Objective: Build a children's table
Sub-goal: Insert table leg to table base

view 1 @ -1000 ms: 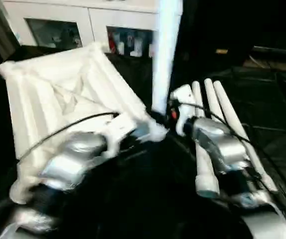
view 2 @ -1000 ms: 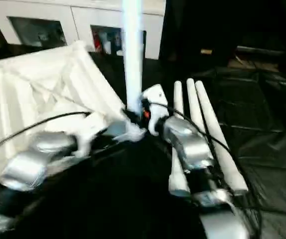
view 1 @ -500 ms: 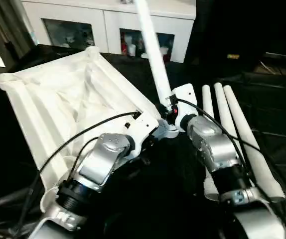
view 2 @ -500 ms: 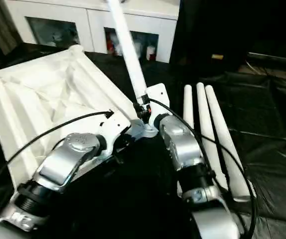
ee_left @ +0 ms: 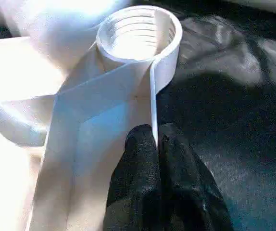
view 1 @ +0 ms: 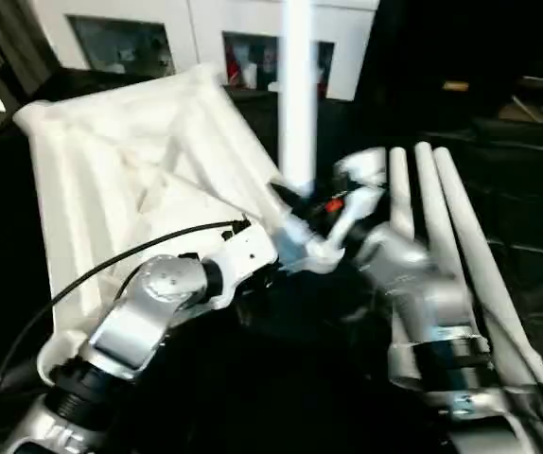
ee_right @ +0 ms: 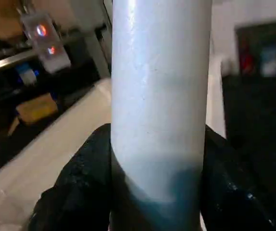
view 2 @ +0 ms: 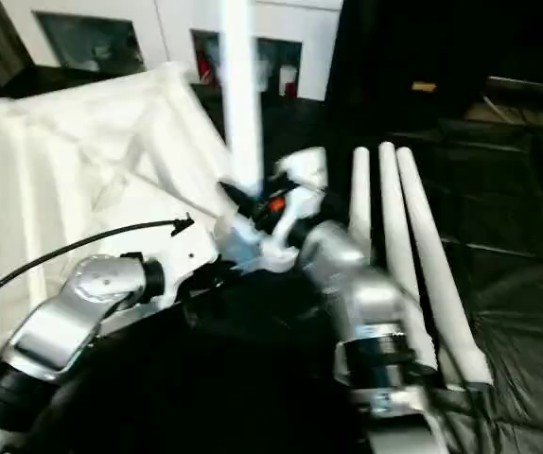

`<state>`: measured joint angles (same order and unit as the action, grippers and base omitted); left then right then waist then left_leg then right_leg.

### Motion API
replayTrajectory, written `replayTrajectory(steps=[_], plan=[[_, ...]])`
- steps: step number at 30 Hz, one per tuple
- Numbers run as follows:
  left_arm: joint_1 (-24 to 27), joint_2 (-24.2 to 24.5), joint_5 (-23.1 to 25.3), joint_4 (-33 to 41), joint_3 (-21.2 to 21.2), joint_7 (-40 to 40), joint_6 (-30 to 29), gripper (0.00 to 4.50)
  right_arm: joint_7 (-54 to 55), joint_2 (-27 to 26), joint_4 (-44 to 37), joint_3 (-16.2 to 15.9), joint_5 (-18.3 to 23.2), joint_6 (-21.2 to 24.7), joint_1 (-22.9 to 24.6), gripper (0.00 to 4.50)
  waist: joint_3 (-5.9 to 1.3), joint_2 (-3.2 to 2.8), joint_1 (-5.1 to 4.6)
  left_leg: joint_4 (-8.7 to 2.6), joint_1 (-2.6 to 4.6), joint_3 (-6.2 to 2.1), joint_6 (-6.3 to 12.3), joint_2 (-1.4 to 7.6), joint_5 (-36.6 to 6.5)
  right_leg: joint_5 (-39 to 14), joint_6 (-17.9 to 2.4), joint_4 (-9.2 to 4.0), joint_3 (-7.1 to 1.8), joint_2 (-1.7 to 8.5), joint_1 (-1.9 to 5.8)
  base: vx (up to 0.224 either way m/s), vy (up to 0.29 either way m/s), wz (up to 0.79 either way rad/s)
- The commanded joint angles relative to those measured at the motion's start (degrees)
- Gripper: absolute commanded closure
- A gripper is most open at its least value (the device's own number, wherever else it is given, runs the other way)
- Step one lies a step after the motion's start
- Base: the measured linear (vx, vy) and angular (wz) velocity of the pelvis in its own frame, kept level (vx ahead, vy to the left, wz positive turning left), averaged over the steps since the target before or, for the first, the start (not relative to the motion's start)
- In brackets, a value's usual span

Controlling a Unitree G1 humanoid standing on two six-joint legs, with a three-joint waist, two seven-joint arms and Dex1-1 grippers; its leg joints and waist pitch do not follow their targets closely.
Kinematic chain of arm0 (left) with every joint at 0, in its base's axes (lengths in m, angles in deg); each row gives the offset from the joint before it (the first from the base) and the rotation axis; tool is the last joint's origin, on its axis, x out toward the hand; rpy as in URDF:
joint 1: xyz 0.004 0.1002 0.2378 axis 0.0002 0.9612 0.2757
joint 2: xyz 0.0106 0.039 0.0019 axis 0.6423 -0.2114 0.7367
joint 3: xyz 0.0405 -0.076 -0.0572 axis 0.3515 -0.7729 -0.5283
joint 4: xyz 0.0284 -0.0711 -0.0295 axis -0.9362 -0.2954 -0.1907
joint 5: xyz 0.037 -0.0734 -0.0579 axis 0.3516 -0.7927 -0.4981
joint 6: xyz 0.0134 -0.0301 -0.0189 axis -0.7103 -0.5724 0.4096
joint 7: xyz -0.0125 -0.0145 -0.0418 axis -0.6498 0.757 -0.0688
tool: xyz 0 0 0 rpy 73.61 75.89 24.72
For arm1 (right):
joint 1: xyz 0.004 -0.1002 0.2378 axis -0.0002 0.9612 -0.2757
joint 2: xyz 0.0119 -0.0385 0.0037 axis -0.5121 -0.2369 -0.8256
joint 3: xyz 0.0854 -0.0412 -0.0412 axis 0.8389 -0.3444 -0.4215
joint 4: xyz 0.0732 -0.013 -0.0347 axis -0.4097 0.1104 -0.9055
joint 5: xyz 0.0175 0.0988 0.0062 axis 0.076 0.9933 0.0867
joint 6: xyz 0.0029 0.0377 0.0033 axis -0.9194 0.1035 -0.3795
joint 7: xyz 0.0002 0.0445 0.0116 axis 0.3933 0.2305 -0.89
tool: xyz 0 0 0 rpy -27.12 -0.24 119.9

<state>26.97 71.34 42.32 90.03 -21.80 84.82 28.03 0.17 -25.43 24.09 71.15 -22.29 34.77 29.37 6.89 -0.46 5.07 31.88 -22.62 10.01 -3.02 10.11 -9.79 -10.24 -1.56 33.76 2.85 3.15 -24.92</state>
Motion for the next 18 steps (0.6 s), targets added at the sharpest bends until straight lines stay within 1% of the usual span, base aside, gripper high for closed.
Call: replayTrajectory(steps=[1, 2, 3, 4, 5, 6, 7, 8, 9, 10, 11, 12, 13, 14, 15, 16, 17, 18], plan=[[0.57, 0.72, -0.68, 0.25, -1.12, 1.22, 0.24, 3.91, -0.70, 0.79, -2.85, 1.00, 2.05, 1.51, 1.00, 2.62, -5.29, -0.15, -0.22, -1.68, 1.18, -0.50, 7.82, 2.32, 7.19, 17.69, -14.69, -0.52, -2.65, 4.05, 4.28, 0.000, 0.000, 0.00], [0.77, 1.11, -1.53, 0.36, -1.86, 1.96, 0.19, 3.81, -0.68, 1.24, -3.52, 1.30, 2.38, 1.75, 1.19, 2.62, -5.15, -0.18, -0.19, -1.74, 1.17, -0.51, 7.72, 2.39, 5.90, 16.11, -14.79, -0.68, -2.67, 4.15, 4.22, 0.000, 0.000, 0.00], [1.02, 1.61, -1.96, 0.59, -2.16, 2.70, 0.76, 3.65, -0.66, 1.56, -3.98, 1.52, 2.53, 1.83, 1.39, 2.62, -5.04, -0.16, -0.23, -1.92, 1.07, -0.51, 7.18, 2.49, 3.01, 12.11, -14.76, -1.02, -2.68, 4.37, 4.35, 0.000, 0.000, 0.00], [1.37, 2.42, -2.82, 0.94, -2.49, 4.05, 1.35, 3.54, -0.62, 2.03, -4.52, 1.82, 2.84, 2.03, 1.59, 2.62, -4.92, -0.13, -0.26, -2.04, 1.08, -0.56, 6.76, 2.52, 1.65, 9.79, -14.63, -1.23, -2.69, 4.43, 4.36, 0.000, 0.000, 0.00], [1.57, 2.83, -3.28, 1.34, -2.62, 4.71, 1.17, 3.49, -0.46, 2.20, -4.69, 2.00, 2.90, 2.09, 1.66, 2.62, -4.78, -0.20, -0.37, -2.30, 1.22, -0.53, 5.23, 2.65, -1.89, 3.69, -13.93, -1.74, -2.78, 4.56, 4.31, 0.000, 0.000, 0.00], [1.94, 3.56, -4.20, 2.06, -2.88, 6.04, 1.44, 3.48, -0.21, 2.51, -4.90, 2.34, 3.03, 2.13, 1.73, 2.62, -4.76, -0.13, -0.34, -2.39, 1.31, -0.56, 4.69, 2.68, -2.94, 1.54, -13.71, -1.93, -2.81, 4.65, 4.29, -0.069, -0.018, -0.01], [2.18, 3.92, -4.93, 2.65, -3.12, 6.87, 1.33, 3.28, -0.12, 2.66, -5.04, 2.57, 3.22, 2.21, 1.76, 2.62, -4.51, -0.07, -0.37, -2.59, 1.42, -0.48, 3.53, 2.70, -5.31, -2.81, -13.05, -2.33, -2.91, 4.59, 4.11, 0.000, 0.000, 0.00], [2.44, 4.37, -5.79, 3.38, -3.36, 7.66, 0.99, 3.14, 0.12, 2.86, -5.47, 2.81, 3.48, 2.50, 1.86, 2.62, -4.37, -0.13, -0.28, -2.67, 1.60, -0.45, 2.52, 2.70, -7.20, -6.57, -12.31, -2.64, -3.05, 4.69, 3.93, 0.000, 0.000, 0.00], [2.54, 4.55, -6.14, 3.64, -3.44, 7.96, 0.86, 3.14, 0.21, 2.95, -5.68, 2.90, 3.61, 2.67, 1.92, 2.62, -4.43, -0.14, -0.22, -2.73, 1.64, -0.47, 2.20, 2.77, -7.33, -7.52, -12.03, -2.68, -3.10, 4.73, 3.98, 0.000, 0.000, 0.00], [2.80, 5.00, -7.09, 4.46, -3.83, 8.72, 0.90, 3.02, 0.24, 3.17, -6.27, 3.14, 3.96, 3.10, 2.04, 2.62, -4.60, -0.03, -0.08, -2.68, 1.68, -0.43, 1.71, 2.72, -7.15, -8.38, -11.49, -2.65, -3.12, 4.57, 3.92, 0.000, 0.000, 0.00], [2.92, 5.16, -7.93, 5.02, -4.51, 9.07, 0.69, 3.02, 0.29, 3.46, -6.83, 3.28, 4.31, 3.53, 2.14, 2.62, -4.75, 0.00, 0.14, -2.59, 1.61, -0.45, 1.50, 2.68, -6.50, -7.79, -11.32, -2.47, -3.20, 4.63, 3.98, 0.000, 0.000, 0.00], [2.94, 5.21, -8.58, 5.35, -5.15, 9.28, 0.64, 2.95, 0.28, 3.68, -7.22, 3.37, 4.57, 3.81, 2.21, 2.62, -4.75, 0.00, 0.14, -2.59, 1.61, -0.45, 1.50, 2.68, -6.50, -7.79, -11.32, -2.47, -3.20, 4.63, 3.98, 0.000, 0.000, 0.00], [2.91, 5.11, -9.56, 5.67, -6.13, 9.50, 0.64, 2.73, 0.18, 3.91, -7.64, 3.40, 4.88, 4.07, 2.31, 2.62, -4.76, 0.00, 0.26, -2.51, 1.54, -0.43, 1.42, 2.59, -6.31, -7.40, -11.12, -2.38, -3.15, 4.45, 3.83, 0.000, 0.000, 0.00], [2.71, 4.79, -10.61, 5.74, -7.27, 9.34, 0.35, 2.73, 0.03, 4.17, -8.02, 3.36, 5.24, 4.36, 2.41, 2.62, -4.87, 0.04, 0.31, -2.43, 1.44, -0.42, 1.33, 2.45, -6.01, -7.07, -11.12, -2.23, -3.11, 4.42, 3.94, 0.000, 0.000, 0.00], [2.71, 4.79, -10.61, 5.74, -7.27, 9.34, 0.35, 2.63, 0.03, 4.17, -8.02, 3.36, 5.24, 4.36, 2.41, 2.62, -4.82, 0.07, 0.28, -2.43, 1.34, -0.41, 1.32, 2.38, -6.00, -7.04, -11.11, -2.25, -3.10, 4.37, 3.95, 0.000, 0.000, 0.00], [2.14, 4.06, -11.97, 5.51, -8.87, 8.84, -0.07, 2.58, -0.31, 4.46, -8.15, 3.32, 5.51, 4.54, 2.41, 2.62, -4.84, 0.10, 0.28, -2.40, 1.27, -0.46, 1.28, 2.36, -6.07, -7.19, -11.02, -2.27, -3.09, 4.39, 4.00, 0.000, 0.000, 0.00], [1.63, 3.41, -13.46, 5.42, -10.28, 8.53, -0.57, 2.58, -0.59, 4.69, -8.24, 3.29, 5.75, 4.70, 2.41, 2.62, -5.14, 0.14, 0.42, -2.20, 1.26, -0.45, 1.01, 2.27, -5.85, -7.32, -11.16, -2.23, -3.04, 4.48, 4.13, 0.000, 0.000, 0.00], [1.18, 2.83, -14.92, 5.38, -11.54, 8.45, -1.23, 2.46, -0.86, 4.85, -8.25, 3.25, 5.92, 4.81, 2.38, 2.62, -5.14, 0.14, 0.42, -2.20, 1.26, -0.45, 1.01, 2.27, -5.85, -7.32, -11.16, -2.23, -3.04, 4.48, 4.13, 0.000, 0.000, 0.00]])
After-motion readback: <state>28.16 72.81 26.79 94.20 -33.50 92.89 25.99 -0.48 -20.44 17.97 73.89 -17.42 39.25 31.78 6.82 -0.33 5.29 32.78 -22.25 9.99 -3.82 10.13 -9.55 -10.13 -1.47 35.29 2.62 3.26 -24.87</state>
